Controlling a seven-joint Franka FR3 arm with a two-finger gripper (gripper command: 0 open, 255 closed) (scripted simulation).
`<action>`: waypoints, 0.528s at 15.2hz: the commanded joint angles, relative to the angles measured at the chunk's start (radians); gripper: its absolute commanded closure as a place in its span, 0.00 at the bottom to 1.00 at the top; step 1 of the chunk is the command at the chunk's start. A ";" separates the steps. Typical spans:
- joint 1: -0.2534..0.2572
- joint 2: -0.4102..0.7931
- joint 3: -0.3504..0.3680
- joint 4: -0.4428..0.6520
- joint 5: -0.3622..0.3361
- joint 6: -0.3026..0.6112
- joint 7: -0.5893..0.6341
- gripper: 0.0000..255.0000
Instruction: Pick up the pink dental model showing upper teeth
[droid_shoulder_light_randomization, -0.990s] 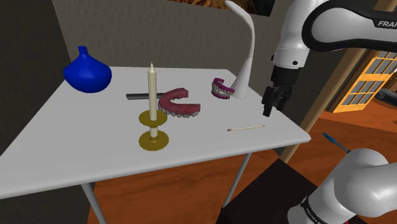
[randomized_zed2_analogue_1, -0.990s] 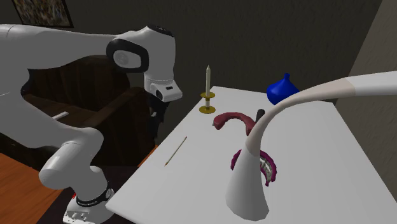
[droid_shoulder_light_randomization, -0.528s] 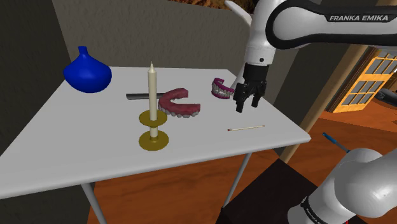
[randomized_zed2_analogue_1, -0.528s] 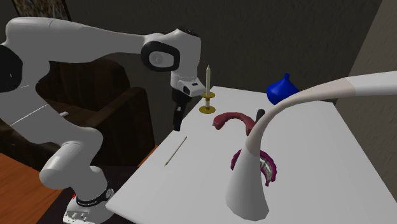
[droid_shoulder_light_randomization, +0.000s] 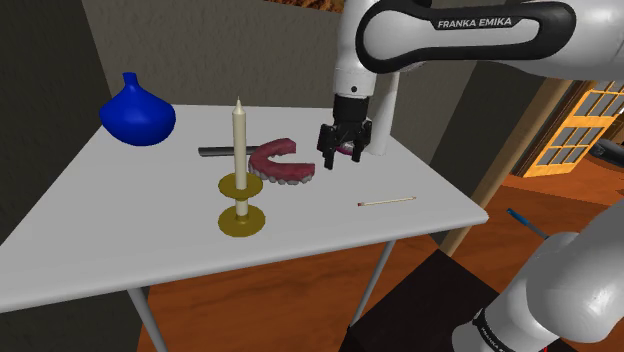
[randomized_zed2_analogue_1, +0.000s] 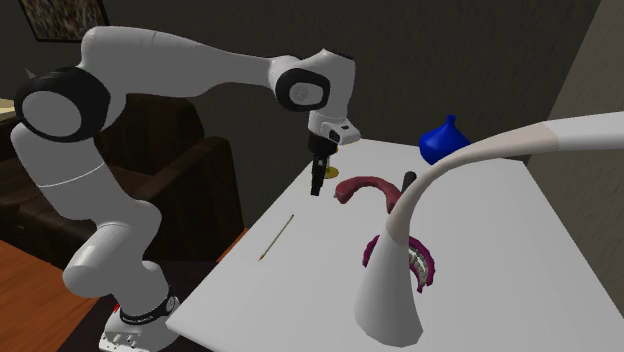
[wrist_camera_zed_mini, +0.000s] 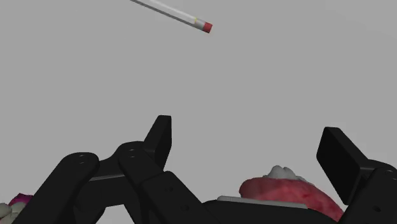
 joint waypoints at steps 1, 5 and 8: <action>0.010 0.074 0.018 0.074 -0.014 0.003 0.032 0.00; 0.036 0.240 0.045 0.254 -0.057 -0.010 0.089 0.00; 0.066 0.373 0.058 0.414 -0.095 -0.039 0.130 0.00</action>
